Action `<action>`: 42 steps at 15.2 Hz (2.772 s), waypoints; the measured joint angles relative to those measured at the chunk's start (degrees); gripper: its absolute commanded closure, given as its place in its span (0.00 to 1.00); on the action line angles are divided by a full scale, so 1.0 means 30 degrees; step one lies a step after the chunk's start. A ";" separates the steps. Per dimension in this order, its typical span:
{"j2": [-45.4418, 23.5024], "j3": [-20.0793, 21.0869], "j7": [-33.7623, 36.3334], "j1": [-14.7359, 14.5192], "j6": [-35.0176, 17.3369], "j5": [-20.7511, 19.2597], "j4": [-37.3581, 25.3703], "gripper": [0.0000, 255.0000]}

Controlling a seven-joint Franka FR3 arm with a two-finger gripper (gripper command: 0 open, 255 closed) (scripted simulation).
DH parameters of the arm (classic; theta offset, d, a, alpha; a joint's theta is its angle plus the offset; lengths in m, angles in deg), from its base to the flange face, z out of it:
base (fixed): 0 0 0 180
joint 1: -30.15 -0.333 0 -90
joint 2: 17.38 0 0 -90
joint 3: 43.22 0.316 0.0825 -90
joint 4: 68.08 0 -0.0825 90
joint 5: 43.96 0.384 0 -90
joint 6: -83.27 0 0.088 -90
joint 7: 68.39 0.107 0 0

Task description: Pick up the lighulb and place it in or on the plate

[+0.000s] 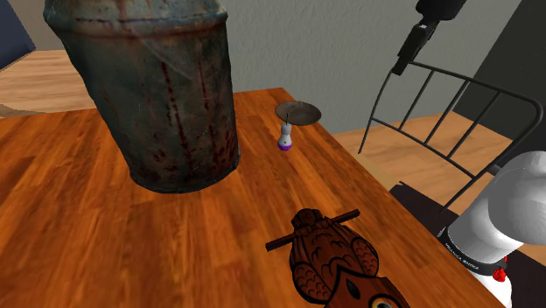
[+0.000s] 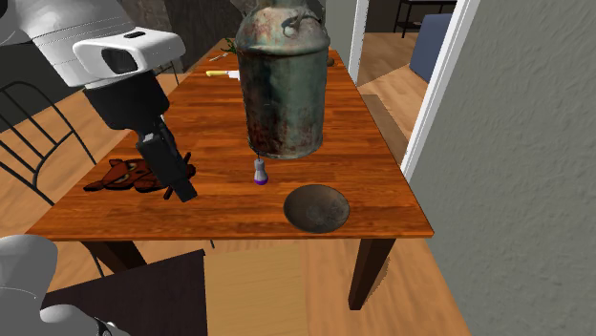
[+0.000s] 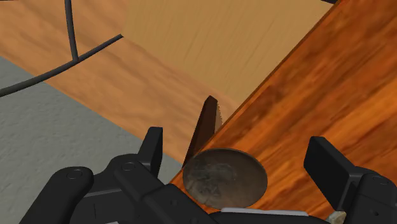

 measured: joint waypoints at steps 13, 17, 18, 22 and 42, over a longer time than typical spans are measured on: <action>-0.4883 0.3835 0.6349 0.0180 -0.3001 0.2405 -0.0634 0.00; -0.7164 0.5148 0.8663 0.0341 -0.3943 0.2816 -0.1644 0.00; -0.7851 0.5476 0.9232 0.0396 -0.4332 0.2839 -0.1856 0.00; -1.0533 0.6843 1.1813 0.0464 -0.5341 0.2748 -0.3222 0.00; -1.2905 0.7605 1.3547 0.0508 -0.7643 0.2245 -0.3014 1.00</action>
